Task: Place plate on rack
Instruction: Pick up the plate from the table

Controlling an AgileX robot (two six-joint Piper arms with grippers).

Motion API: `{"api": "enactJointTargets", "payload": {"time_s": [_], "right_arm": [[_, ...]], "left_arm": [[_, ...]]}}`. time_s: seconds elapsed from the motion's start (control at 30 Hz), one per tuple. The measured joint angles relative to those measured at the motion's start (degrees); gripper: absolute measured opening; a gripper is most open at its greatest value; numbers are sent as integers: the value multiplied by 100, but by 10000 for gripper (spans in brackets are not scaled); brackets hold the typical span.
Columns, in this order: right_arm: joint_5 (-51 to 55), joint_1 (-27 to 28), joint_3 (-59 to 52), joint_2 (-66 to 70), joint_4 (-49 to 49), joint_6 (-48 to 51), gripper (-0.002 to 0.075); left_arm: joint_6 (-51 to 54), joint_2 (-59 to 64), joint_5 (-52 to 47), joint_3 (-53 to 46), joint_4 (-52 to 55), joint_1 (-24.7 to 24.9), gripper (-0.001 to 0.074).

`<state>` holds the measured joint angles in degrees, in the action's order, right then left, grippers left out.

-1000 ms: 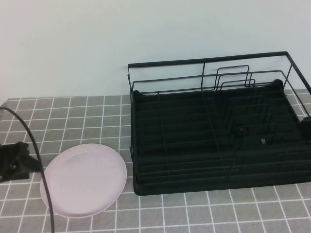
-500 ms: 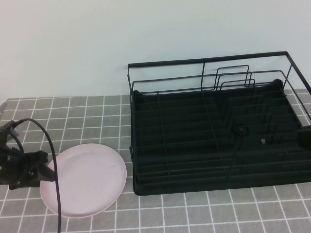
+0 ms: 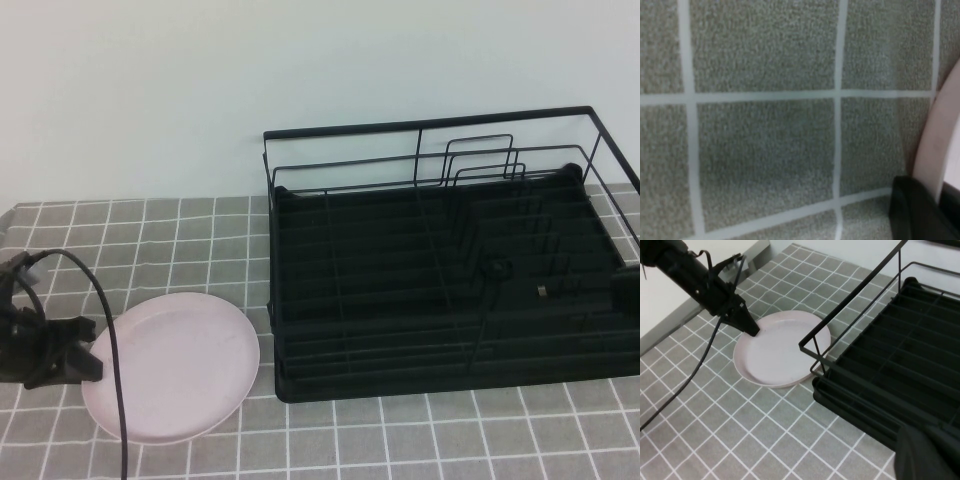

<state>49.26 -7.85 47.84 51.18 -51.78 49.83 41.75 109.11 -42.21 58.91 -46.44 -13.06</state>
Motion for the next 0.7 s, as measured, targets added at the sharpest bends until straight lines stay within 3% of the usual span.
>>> {"api": "enactJointTargets", "payload": {"time_s": [0.43, 0.7], "right_arm": [[10, 0, 0, 0, -28, 0, -3], [65, 0, 0, -12, -555, 0, -3]], "left_arm": [[-19, -801, -85, 0, 237, 0, 4], [-61, -1717, -209, -10, 203, 0, 4]]}}
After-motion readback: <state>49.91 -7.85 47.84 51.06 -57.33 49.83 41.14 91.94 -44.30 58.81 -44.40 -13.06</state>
